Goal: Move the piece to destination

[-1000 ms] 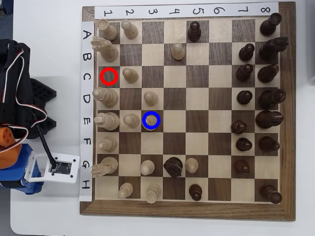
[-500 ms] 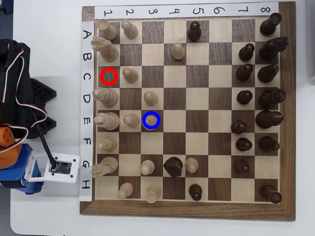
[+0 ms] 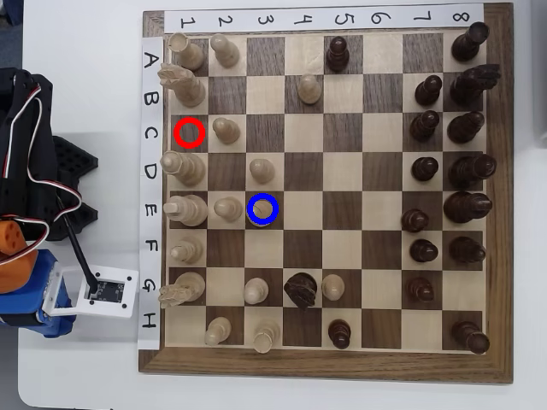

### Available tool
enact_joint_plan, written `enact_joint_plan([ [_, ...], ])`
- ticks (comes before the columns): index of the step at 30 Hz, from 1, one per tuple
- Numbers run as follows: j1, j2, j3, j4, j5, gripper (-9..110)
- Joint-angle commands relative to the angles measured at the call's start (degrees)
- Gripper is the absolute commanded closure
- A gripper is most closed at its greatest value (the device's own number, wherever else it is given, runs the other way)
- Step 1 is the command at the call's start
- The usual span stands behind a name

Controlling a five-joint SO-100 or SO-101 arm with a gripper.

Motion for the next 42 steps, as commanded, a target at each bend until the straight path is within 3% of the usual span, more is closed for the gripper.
enact_joint_plan([
  [1, -0.3, 3.4, -1.8, 0.4, -1.9, 101],
  [42, -1.3, 3.4, -1.7, -0.1, -4.0, 101],
])
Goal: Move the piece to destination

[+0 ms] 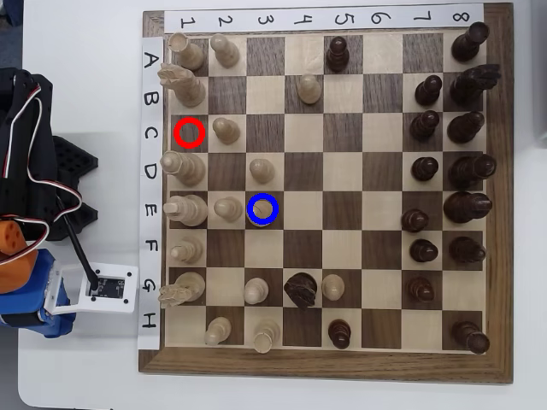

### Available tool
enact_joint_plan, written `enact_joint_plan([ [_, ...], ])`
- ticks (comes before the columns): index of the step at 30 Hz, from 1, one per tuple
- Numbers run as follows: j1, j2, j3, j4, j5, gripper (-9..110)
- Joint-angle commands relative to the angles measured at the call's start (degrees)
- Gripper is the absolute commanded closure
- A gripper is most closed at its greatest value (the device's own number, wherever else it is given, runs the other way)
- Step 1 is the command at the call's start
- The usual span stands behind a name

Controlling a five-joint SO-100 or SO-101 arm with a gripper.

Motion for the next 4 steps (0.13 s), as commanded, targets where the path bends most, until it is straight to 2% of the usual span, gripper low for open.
enact_joint_plan([
  [1, -1.3, 3.4, -1.7, -0.1, -1.2, 101],
  [4, -1.3, 3.4, -1.7, -0.1, -1.2, 101],
])
